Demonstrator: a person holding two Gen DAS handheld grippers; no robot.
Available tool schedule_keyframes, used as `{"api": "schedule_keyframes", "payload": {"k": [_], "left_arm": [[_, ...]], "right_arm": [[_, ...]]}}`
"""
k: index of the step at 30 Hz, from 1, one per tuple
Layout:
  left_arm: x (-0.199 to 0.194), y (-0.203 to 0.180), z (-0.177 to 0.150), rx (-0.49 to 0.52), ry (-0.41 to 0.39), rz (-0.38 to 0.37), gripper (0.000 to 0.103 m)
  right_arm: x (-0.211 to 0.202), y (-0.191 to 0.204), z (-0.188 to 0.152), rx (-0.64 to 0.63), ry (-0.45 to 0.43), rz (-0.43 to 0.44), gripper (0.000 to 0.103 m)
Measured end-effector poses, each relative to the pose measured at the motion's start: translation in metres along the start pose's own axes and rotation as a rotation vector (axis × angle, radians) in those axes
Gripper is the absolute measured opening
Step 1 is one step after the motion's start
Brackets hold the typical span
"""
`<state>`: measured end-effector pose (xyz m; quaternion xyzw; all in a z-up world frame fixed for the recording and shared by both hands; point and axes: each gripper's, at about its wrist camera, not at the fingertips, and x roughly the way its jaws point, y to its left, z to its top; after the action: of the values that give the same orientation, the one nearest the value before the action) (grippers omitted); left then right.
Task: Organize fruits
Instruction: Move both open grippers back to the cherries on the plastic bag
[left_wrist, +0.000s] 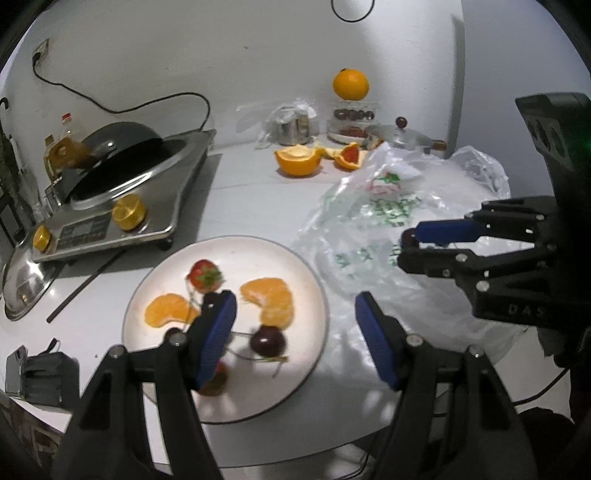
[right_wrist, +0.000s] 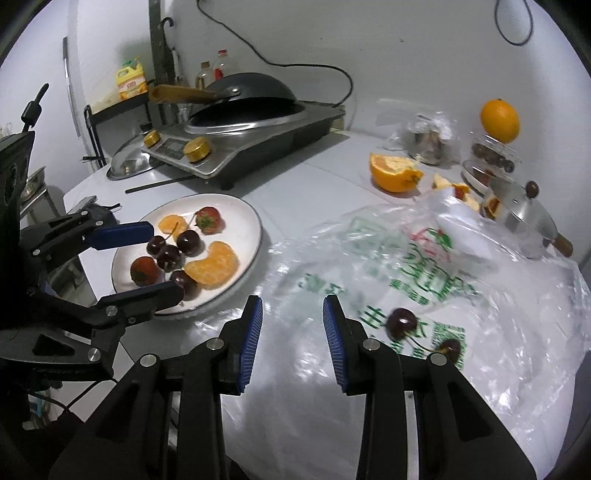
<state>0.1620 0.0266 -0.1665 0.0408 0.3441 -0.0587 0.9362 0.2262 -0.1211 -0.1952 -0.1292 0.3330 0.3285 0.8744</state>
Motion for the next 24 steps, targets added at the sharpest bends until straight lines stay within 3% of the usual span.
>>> {"api": "schedule_keyframes", "payload": {"k": [3, 24], "left_arm": [[0.001, -0.008, 0.003, 0.004, -0.002, -0.008, 0.077], [0.03, -0.07, 0.023, 0.019, 0.045, -0.058, 0.078]], "right_arm": [[-0.005, -0.01, -0.005, 0.016, -0.007, -0.007, 0.036], [-0.031, -0.091, -0.044, 0.13, -0.015, -0.069, 0.036]]}}
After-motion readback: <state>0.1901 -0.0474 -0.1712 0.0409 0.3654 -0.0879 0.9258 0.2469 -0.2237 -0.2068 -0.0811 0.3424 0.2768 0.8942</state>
